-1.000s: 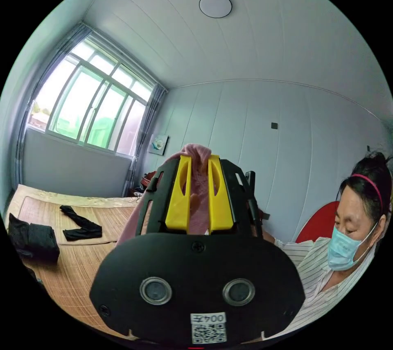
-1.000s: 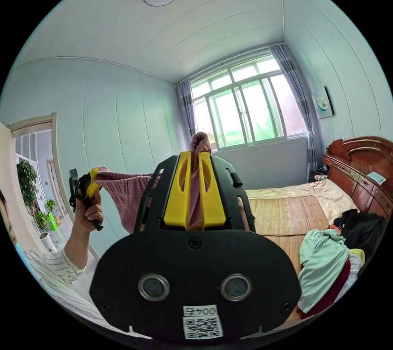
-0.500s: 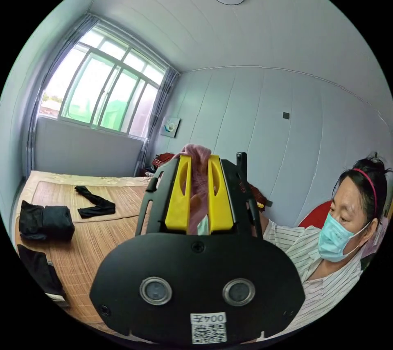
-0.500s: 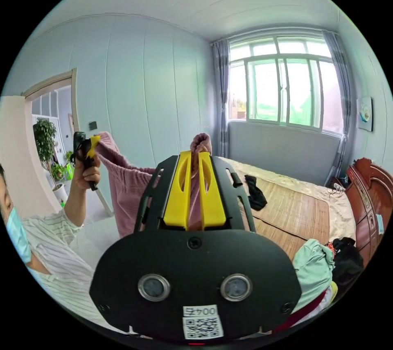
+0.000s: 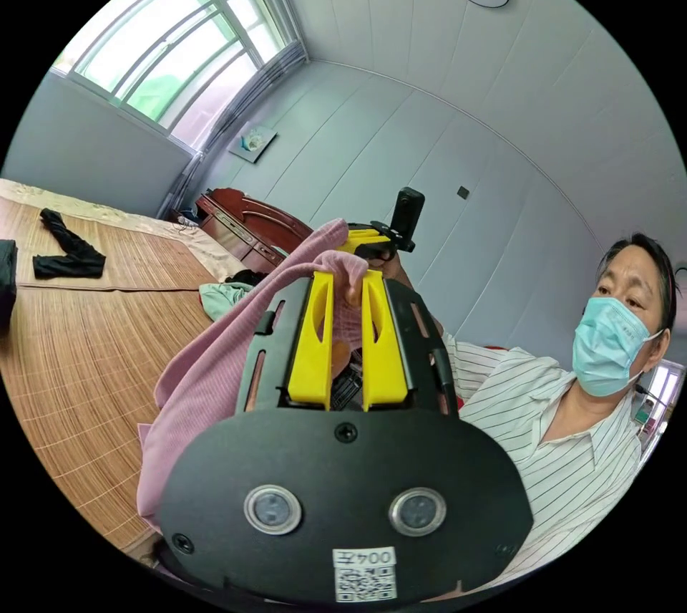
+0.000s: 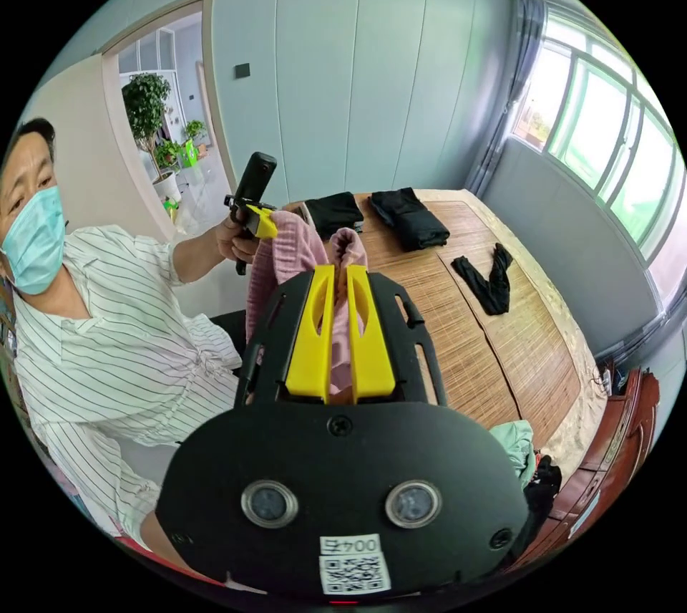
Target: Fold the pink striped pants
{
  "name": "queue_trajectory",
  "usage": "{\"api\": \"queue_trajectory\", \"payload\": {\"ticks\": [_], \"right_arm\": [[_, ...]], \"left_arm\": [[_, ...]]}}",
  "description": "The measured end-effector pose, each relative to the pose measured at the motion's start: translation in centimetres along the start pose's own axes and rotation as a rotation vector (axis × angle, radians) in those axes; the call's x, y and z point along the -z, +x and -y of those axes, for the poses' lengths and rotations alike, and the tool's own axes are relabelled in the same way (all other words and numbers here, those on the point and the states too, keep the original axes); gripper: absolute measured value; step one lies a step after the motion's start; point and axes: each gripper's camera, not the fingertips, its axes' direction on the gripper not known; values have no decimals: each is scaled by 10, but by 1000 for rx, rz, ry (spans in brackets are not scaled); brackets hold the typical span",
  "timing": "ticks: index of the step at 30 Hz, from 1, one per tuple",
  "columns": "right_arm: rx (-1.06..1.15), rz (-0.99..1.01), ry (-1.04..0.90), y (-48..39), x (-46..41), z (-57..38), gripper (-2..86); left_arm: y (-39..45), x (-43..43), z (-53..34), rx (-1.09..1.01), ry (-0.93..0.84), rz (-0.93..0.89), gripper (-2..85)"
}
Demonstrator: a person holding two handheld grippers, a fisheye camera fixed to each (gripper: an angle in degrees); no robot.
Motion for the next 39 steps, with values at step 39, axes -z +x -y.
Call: {"api": "queue_trajectory", "payload": {"ticks": [39], "right_arm": [[-293, 347, 128, 50, -63, -32, 163]], "left_arm": [[-135, -72, 17, 310, 107, 22, 71]]}}
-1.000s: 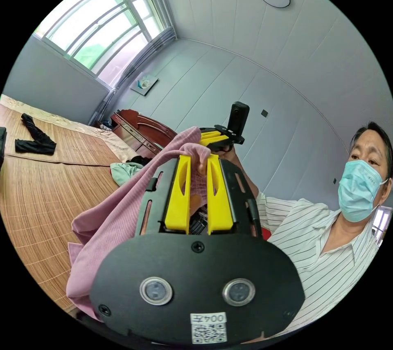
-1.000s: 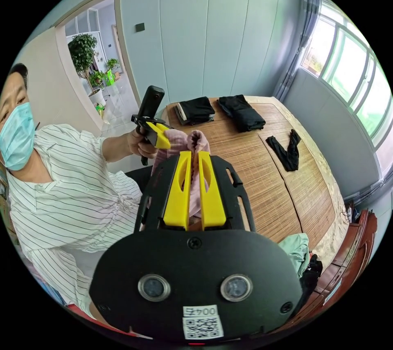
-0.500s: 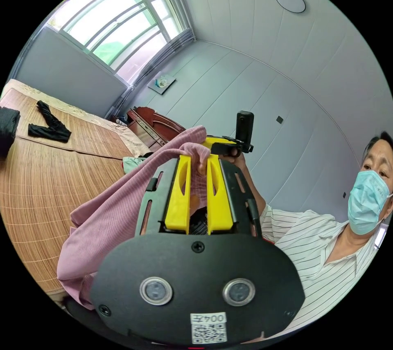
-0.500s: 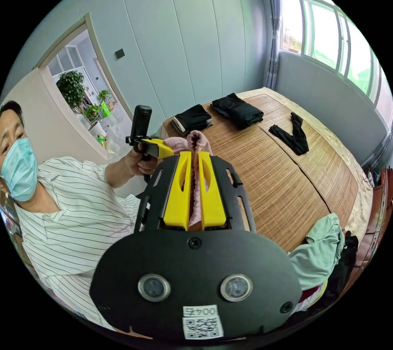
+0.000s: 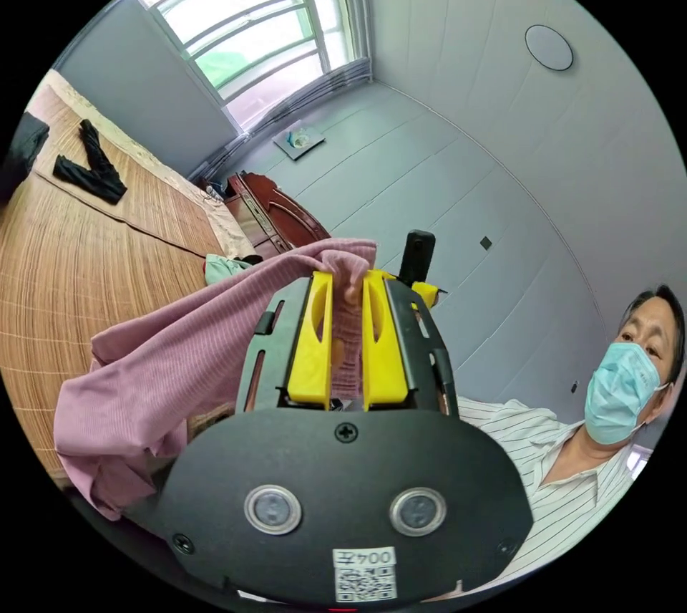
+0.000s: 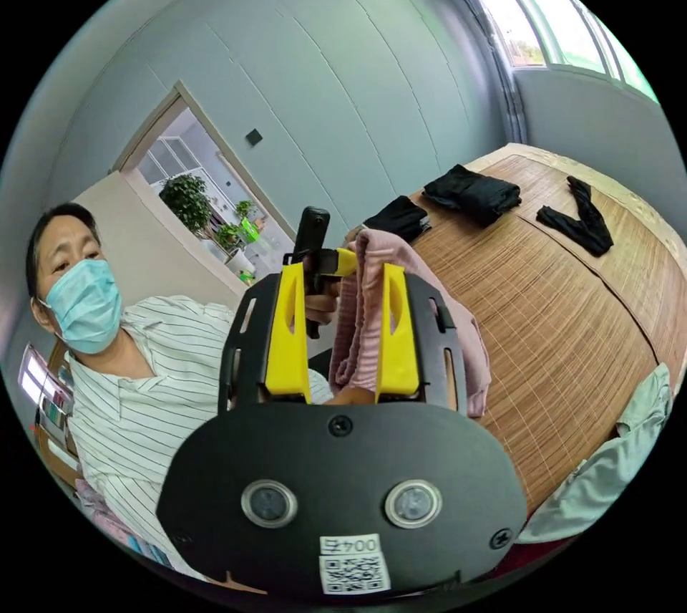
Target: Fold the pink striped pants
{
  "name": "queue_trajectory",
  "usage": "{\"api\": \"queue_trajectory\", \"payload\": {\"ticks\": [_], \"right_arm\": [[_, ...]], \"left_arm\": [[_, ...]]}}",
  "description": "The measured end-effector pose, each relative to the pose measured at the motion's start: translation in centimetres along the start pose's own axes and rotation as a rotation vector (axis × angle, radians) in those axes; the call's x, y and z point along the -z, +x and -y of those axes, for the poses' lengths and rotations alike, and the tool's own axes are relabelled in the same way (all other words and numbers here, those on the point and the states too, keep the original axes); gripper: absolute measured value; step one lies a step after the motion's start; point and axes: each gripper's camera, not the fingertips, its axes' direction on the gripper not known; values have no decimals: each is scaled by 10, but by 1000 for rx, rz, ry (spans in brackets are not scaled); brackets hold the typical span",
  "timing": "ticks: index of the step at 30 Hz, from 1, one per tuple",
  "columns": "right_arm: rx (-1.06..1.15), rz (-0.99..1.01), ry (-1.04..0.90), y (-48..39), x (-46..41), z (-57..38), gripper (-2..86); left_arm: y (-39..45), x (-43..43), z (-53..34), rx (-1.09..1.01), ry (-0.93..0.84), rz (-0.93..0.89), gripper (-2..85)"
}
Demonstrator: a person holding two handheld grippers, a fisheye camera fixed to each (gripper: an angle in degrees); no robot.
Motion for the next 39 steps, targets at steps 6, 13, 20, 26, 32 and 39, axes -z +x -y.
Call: {"api": "queue_trajectory", "payload": {"ticks": [6, 13, 20, 26, 32, 39], "right_arm": [[253, -564, -221, -71, -72, -8, 167], [213, -738, -208, -90, -110, -22, 163], [173, -837, -189, -111, -128, -44, 164], [121, -1056, -71, -133, -148, -68, 159], [23, -1277, 151, -145, -156, -97, 94], [94, -1178, 68, -129, -121, -118, 59]], "left_arm": [[-23, -20, 9, 111, 10, -56, 73], [-23, -39, 15, 108, 28, 60, 76], [-20, -63, 25, 85, -52, 99, 77], [-13, -87, 35, 83, -117, 123, 77], [-5, -105, 25, 77, -87, 133, 77], [-13, -120, 15, -13, -155, 157, 73]]}}
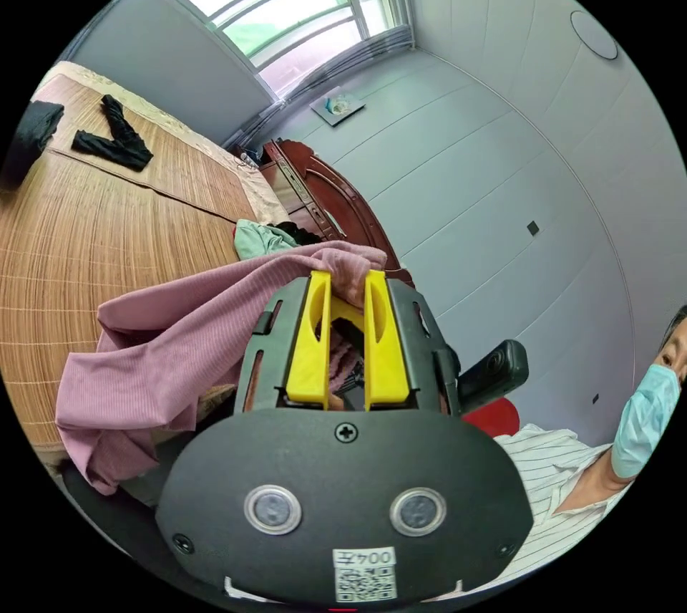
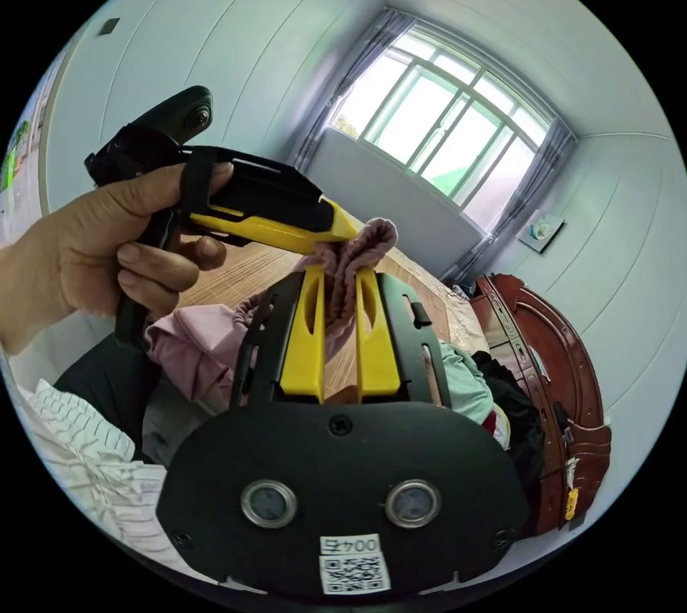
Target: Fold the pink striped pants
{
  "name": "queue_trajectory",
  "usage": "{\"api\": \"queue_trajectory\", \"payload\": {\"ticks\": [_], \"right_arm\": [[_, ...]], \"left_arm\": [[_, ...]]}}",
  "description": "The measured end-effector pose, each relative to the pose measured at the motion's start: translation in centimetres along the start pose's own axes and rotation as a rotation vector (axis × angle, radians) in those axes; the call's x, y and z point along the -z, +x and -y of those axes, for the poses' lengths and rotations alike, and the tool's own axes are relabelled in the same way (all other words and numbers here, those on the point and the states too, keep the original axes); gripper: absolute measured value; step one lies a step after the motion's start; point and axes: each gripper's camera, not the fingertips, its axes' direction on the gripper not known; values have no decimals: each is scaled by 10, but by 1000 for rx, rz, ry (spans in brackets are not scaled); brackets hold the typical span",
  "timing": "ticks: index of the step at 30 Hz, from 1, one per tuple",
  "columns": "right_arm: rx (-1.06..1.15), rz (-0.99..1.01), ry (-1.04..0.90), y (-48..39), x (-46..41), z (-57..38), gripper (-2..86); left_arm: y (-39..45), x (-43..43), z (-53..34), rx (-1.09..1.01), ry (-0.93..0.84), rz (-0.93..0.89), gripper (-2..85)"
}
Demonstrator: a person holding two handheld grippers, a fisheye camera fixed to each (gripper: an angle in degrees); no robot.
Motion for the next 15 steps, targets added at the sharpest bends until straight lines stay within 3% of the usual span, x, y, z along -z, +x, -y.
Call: {"api": "queue_trajectory", "payload": {"ticks": [3, 8, 15], "right_arm": [[141, 173, 28, 37, 9, -12, 54], [201, 344, 61, 117, 26, -41, 50], [145, 629, 165, 231, 52, -50, 50]], "left_arm": [[-4, -1, -13, -100, -33, -73, 69], [-21, 29, -54, -214, 108, -174, 70], [-44, 25, -110, -314, 58, 140, 129]]}}
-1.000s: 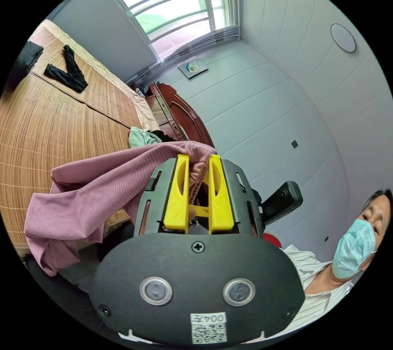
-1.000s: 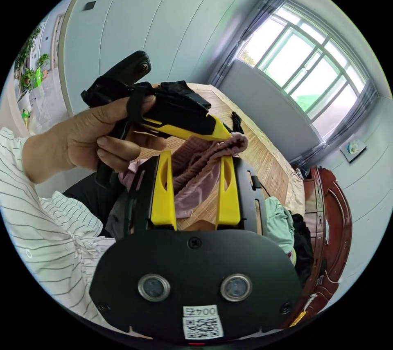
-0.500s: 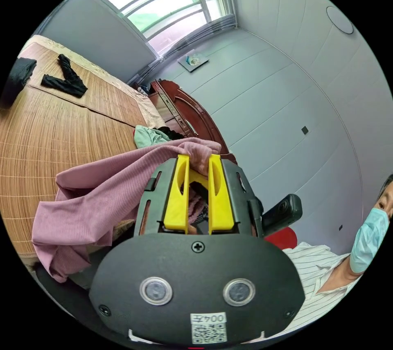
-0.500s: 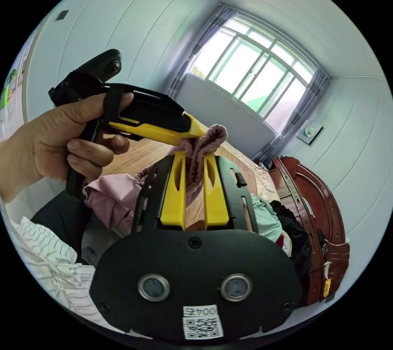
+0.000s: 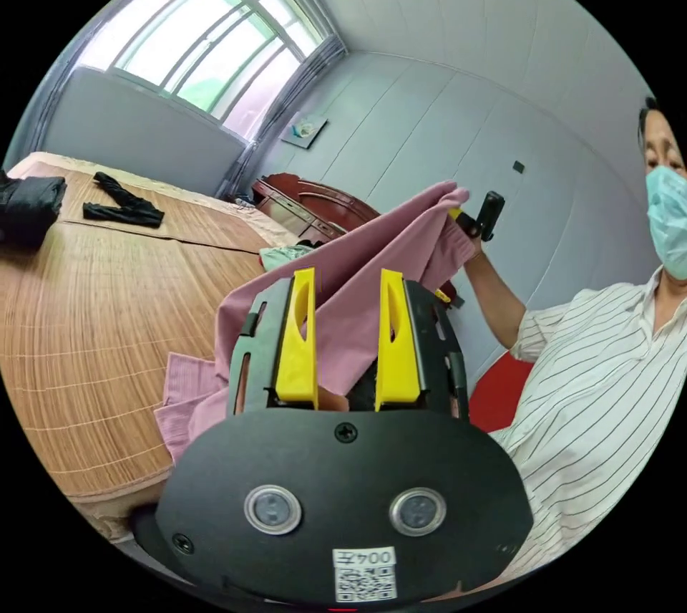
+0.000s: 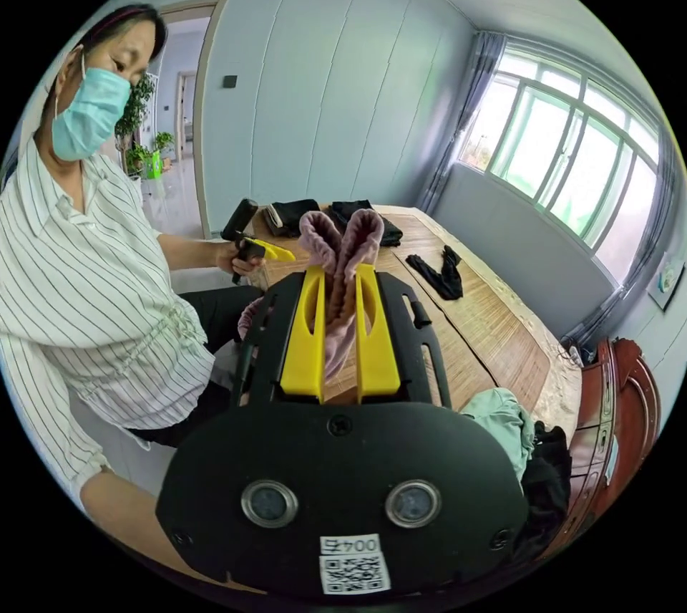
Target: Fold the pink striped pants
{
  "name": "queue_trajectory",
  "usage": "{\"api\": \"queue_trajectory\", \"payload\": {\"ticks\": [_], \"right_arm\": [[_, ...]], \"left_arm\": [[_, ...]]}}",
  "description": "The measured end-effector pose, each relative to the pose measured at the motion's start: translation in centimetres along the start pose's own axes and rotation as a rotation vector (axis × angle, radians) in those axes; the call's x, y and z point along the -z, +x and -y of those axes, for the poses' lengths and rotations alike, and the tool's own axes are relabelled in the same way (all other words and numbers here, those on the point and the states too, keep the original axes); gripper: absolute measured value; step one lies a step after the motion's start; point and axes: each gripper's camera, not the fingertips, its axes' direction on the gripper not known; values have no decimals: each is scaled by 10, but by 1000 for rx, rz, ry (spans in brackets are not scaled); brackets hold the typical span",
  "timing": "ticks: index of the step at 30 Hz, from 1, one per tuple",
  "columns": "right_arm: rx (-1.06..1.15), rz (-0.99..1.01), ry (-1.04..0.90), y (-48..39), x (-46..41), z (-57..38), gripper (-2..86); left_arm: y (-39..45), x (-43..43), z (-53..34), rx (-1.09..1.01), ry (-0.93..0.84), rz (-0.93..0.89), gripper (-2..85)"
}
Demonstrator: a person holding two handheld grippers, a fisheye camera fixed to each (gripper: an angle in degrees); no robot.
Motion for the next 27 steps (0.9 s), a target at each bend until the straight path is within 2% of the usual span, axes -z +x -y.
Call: {"api": "queue_trajectory", "payload": {"ticks": [4, 10, 15, 18, 21, 23, 27], "right_arm": [[14, 60, -19, 18, 6, 7, 52], [116, 167, -85, 17, 3, 25, 55], [171, 206, -87, 18, 10, 51, 56], [189, 224, -97, 19, 12, 62, 58], [190, 227, -125, 21, 10, 70, 58], [197, 230, -143, 21, 8, 74, 60], [245, 291, -143, 11, 11, 82, 62]], "left_arm": [[8, -36, -27, -91, -131, 49, 140], [23, -89, -51, -185, -270, -14, 149], [42, -118, -59, -256, -304, -35, 148], [43, -130, -54, -261, -285, -100, 128], [46, -145, -53, -289, -357, -220, 59], [57, -148, -53, -334, -413, -196, 31], [74, -112, -42, -373, -305, -13, 14]]}}
